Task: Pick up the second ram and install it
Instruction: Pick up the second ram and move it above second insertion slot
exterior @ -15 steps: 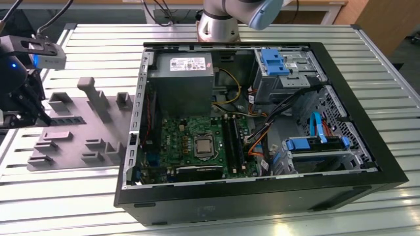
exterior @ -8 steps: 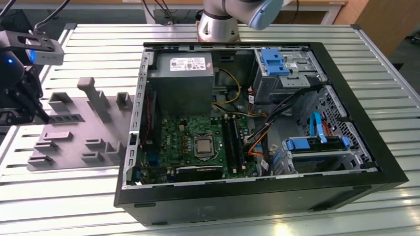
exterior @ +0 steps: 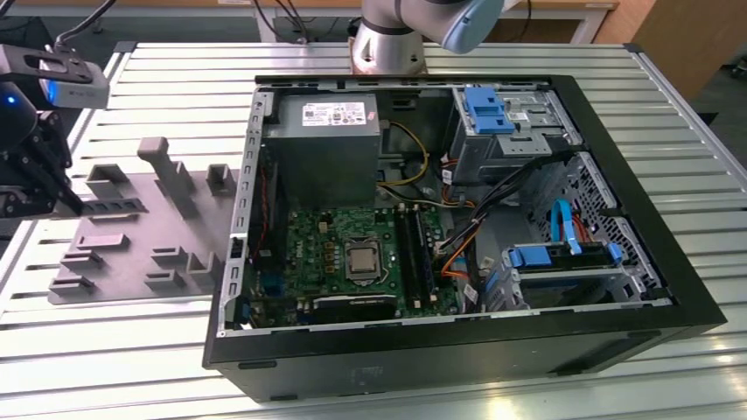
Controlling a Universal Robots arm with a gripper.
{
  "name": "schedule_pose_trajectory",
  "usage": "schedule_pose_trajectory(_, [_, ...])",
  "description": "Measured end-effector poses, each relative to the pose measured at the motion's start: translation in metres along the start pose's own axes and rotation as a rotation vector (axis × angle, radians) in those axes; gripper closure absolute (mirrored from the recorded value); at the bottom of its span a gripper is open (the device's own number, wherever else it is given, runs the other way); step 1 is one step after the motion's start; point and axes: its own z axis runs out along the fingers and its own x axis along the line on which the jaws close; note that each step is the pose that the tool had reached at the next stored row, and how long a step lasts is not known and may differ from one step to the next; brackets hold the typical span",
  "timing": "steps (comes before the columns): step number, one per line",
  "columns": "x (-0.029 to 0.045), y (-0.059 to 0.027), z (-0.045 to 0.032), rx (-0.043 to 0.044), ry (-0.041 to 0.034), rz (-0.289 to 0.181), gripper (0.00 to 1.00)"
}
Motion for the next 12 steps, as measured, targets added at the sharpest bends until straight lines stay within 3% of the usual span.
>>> schedule_pose_trajectory(12, [-0.0012, 0.0005, -0.0119, 0.0000, 0.0000, 0.000, 0.86])
